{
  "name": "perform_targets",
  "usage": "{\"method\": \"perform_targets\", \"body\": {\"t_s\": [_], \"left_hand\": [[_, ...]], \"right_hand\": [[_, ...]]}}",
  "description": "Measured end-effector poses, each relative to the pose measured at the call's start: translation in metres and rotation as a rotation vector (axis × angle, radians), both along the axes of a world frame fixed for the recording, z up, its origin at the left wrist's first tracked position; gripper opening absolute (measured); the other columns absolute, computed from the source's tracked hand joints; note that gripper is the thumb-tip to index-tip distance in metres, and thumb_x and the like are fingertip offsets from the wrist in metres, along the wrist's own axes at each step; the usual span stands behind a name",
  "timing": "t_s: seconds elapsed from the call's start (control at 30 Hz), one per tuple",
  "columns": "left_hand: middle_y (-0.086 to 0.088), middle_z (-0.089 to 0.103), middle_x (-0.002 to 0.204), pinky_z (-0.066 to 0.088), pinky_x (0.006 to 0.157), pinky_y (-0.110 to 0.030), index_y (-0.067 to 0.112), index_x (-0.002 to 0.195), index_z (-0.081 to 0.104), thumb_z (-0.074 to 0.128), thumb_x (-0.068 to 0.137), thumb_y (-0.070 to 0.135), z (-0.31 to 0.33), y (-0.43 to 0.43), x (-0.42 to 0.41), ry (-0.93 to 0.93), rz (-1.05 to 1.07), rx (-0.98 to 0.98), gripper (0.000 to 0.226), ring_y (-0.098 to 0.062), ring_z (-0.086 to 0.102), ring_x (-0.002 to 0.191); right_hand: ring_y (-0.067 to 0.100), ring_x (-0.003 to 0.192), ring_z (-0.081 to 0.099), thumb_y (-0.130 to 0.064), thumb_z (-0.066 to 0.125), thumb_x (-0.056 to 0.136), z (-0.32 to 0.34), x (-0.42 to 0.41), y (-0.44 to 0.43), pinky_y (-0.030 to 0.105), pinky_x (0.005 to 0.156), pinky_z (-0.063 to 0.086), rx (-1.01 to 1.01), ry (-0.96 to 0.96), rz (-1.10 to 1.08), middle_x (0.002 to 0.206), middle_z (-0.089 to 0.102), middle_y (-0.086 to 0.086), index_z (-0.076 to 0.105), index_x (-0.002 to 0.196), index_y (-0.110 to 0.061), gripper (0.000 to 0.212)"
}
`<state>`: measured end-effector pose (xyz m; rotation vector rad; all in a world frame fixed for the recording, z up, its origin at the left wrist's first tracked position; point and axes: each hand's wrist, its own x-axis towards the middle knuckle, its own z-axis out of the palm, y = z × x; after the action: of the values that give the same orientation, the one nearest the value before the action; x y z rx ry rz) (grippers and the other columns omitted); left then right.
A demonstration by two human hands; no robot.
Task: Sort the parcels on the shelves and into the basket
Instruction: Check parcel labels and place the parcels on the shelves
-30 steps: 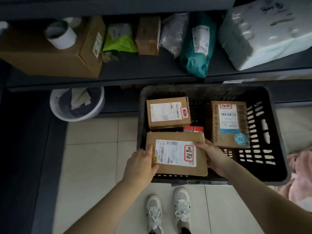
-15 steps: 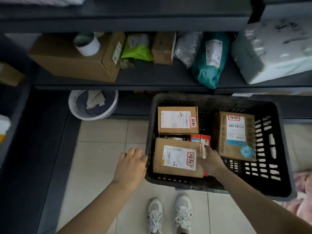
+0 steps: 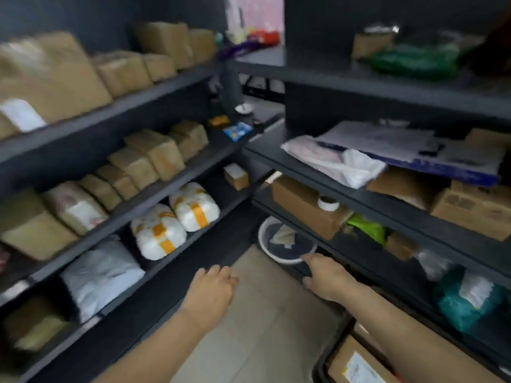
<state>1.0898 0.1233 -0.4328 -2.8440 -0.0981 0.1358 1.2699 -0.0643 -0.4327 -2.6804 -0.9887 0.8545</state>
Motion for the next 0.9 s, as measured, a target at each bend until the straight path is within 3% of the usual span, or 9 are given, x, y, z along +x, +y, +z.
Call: {"method": "perform_targets", "body": {"t_s": [0.13,0.23,0.4,0.5,0.6,0.67,0.73,0.8,0.9], "left_hand": [[0.003,0.056,0.063,0.039,0.045,-0.028,0.024,0.068,0.070,0.089,0.034,0.032,0.065,0.064,-0.091,-0.093,0.267,0.087,0.039,-0.020,0.056,0.054],[0.003,0.061,0.068,0.044,0.048,-0.028,0.025,0.073,0.072,0.090,0.033,0.035,0.106,0.101,-0.170,-0.154,0.482,0.145,0.044,-0.020,0.060,0.058],[0.001,0.064,0.077,0.049,0.050,-0.034,0.022,0.086,0.072,0.089,0.042,0.037,0.165,0.135,-0.320,-0.260,0.749,0.196,0.049,-0.022,0.064,0.067],[0.001,0.065,0.101,0.053,0.069,-0.037,0.024,0.111,0.067,0.077,0.068,0.043,0.191,0.143,-0.407,-0.286,0.914,0.175,0.047,-0.020,0.064,0.091],[0.003,0.050,0.130,0.042,0.095,-0.036,0.027,0.137,0.043,0.051,0.091,0.042,0.203,0.154,-0.493,-0.363,1.029,0.178,0.049,-0.019,0.048,0.120],[0.003,0.047,0.131,0.039,0.098,-0.036,0.027,0.137,0.041,0.047,0.093,0.041,0.213,0.161,-0.545,-0.393,1.085,0.208,0.048,-0.018,0.044,0.123],[0.003,0.047,0.131,0.038,0.098,-0.036,0.026,0.137,0.041,0.046,0.093,0.042,0.220,0.167,-0.595,-0.424,1.131,0.222,0.047,-0.019,0.043,0.123],[0.002,0.046,0.133,0.038,0.099,-0.036,0.025,0.139,0.038,0.045,0.094,0.042,0.225,0.171,-0.642,-0.428,1.179,0.227,0.049,-0.019,0.042,0.124],[0.001,0.045,0.134,0.037,0.097,-0.036,0.025,0.141,0.035,0.043,0.095,0.043,0.226,0.173,-0.704,-0.431,1.264,0.241,0.051,-0.020,0.043,0.124]], "right_hand": [[0.028,0.129,0.042,-0.021,0.051,0.094,0.074,-0.043,0.095,0.039,0.101,0.042,0.113,-0.122,0.272,0.138,0.044,0.008,0.047,0.127,-0.031,0.035],[0.028,0.126,0.041,-0.027,0.050,0.094,0.123,-0.097,0.156,0.039,0.099,0.042,0.186,-0.240,0.425,0.141,0.040,0.006,0.032,0.143,-0.020,0.052],[0.026,0.128,0.041,-0.028,0.050,0.095,0.177,-0.216,0.246,0.035,0.100,0.041,0.288,-0.329,0.662,0.145,0.037,0.005,0.025,0.147,-0.018,0.059],[0.025,0.128,0.040,-0.029,0.048,0.095,0.198,-0.299,0.284,0.035,0.100,0.040,0.336,-0.358,0.748,0.143,0.038,0.006,0.027,0.146,-0.016,0.056],[0.025,0.120,0.047,-0.029,0.051,0.095,0.215,-0.383,0.317,0.033,0.095,0.044,0.362,-0.382,0.835,0.136,0.046,0.007,0.030,0.144,-0.015,0.055],[0.025,0.114,0.052,-0.027,0.053,0.093,0.223,-0.436,0.338,0.034,0.091,0.046,0.389,-0.374,0.881,0.132,0.048,0.008,0.024,0.147,-0.017,0.062],[0.024,0.115,0.052,-0.027,0.054,0.092,0.228,-0.487,0.360,0.035,0.095,0.044,0.435,-0.376,0.941,0.141,0.042,0.010,0.021,0.148,-0.018,0.066],[0.025,0.125,0.046,-0.026,0.052,0.093,0.234,-0.537,0.377,0.037,0.106,0.036,0.462,-0.387,1.009,0.147,0.035,0.011,0.025,0.147,-0.018,0.061],[0.022,0.123,0.046,-0.028,0.052,0.093,0.238,-0.607,0.399,0.035,0.103,0.037,0.477,-0.410,1.089,0.140,0.040,0.002,0.029,0.146,-0.022,0.057]]}}
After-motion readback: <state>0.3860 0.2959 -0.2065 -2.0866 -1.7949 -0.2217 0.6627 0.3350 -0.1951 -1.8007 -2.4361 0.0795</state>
